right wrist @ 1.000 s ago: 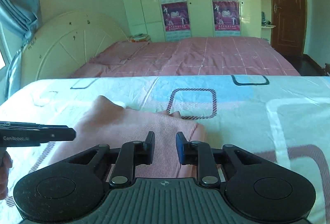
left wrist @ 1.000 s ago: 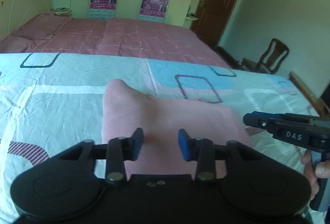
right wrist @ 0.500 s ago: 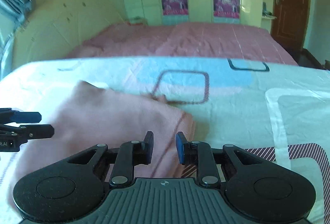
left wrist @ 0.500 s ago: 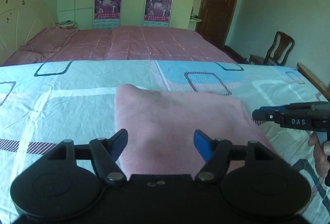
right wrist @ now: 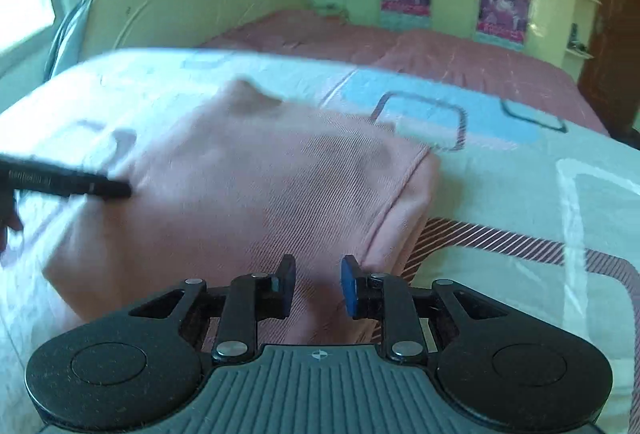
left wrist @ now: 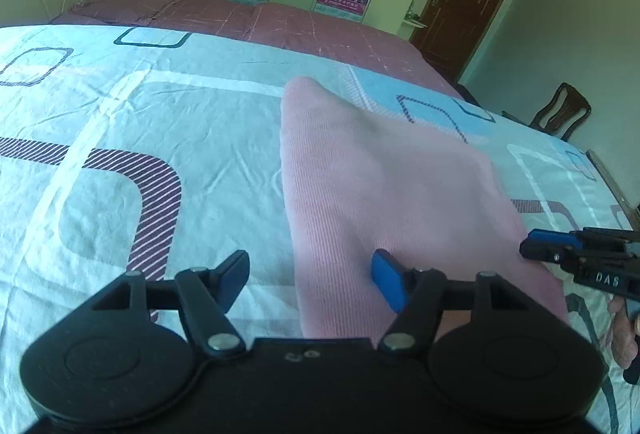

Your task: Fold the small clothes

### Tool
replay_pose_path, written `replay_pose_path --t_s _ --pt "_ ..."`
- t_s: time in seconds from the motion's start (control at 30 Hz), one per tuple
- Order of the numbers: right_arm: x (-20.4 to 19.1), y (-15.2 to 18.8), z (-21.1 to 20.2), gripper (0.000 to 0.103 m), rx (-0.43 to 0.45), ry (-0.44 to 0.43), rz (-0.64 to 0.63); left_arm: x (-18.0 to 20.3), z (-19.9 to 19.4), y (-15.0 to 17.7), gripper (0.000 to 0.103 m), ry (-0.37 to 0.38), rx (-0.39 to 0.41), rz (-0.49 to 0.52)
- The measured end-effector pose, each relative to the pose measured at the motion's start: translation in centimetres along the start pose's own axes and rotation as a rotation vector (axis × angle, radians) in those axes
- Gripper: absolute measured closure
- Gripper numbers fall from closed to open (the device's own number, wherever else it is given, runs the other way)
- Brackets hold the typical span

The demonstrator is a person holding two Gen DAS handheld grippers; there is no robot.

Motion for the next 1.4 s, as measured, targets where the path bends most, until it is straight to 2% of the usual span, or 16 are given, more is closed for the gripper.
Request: replay_pose_path --t_s 0.03,0.07,0.13,0.23,0.37,0.5,0.63,0.77,0.83,0.97,1.03,1.07,1.17,1.27,1.33,1.4 --pt "0.6 0.1 -0.5 0.073 0.012 0.002 0.045 -0.2 -0.4 0.3 0.035 0.016 0.000 -0.007" --pt "1.2 0.4 -1.0 0.051 0.022 0.005 0.082 -0.4 -0.5 0.8 0.030 0.029 -0.014 -0.020" --pt "2.5 1.1 -1.4 0.037 0.023 -0.027 0.162 -0.9 -0.4 1.3 0.026 0.062 -0.033 -0.066" --pt "4.5 2.0 -1.4 0.037 0.007 -0.091 0.318 -1.7 0.3 1.3 0.016 0.039 -0.036 -0.138" --pt "6.7 2.2 -0.9 0.037 0.014 -0.186 0.481 -1.5 1.8 0.4 0.017 0.105 -0.077 -0.223" --pt "8.7 2.2 -0.1 0.037 0.038 -0.288 0.647 -0.1 3.1 -0.4 0.017 0.122 -0.101 -0.183" --pt "9.8 1.9 0.8 0.037 0.036 -0.337 0.688 1.4 4.4 -1.1 0.017 0.113 -0.129 -0.107" --pt "9.5 1.6 1.8 0.037 0.014 -0.418 0.739 2.4 5.3 -1.4 0.018 0.114 -0.139 -0.072" --pt "9.3 1.4 2.2 0.037 0.012 -0.422 0.728 2.6 5.5 -1.4 0.018 0.107 -0.141 -0.063" --pt "9.9 1.2 1.8 0.037 0.014 -0.421 0.720 2.3 5.6 -1.4 0.020 0.116 -0.144 -0.069" --pt "10.6 1.3 1.1 0.037 0.052 -0.357 0.706 1.9 5.5 -1.4 0.022 0.125 -0.144 -0.076" --pt "10.9 1.4 0.8 0.042 0.068 -0.333 0.707 1.8 5.6 -1.4 0.023 0.131 -0.144 -0.083" --pt "11.1 1.9 1.4 0.045 0.063 -0.351 0.735 1.4 5.9 -1.4 0.026 0.145 -0.145 -0.111" --pt "10.0 1.8 2.5 0.047 0.018 -0.417 0.752 1.4 6.1 -1.5 0.031 0.155 -0.150 -0.121" --pt "9.1 1.7 3.0 0.055 -0.013 -0.423 0.737 1.4 6.3 -1.6 0.035 0.165 -0.155 -0.124" --pt "8.8 1.5 3.3 0.055 -0.014 -0.423 0.731 1.1 6.5 -1.7 0.038 0.178 -0.165 -0.150"
Point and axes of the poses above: each gripper's, at about its wrist camera, not at the fingertips, and z roughly the way its jaws point, x to its right, y to its underside, the point moved 5 cm from there along z, roughly the way its jaws point, and after that the axes turned 9 degrees about -y, right-handed, at the moved point
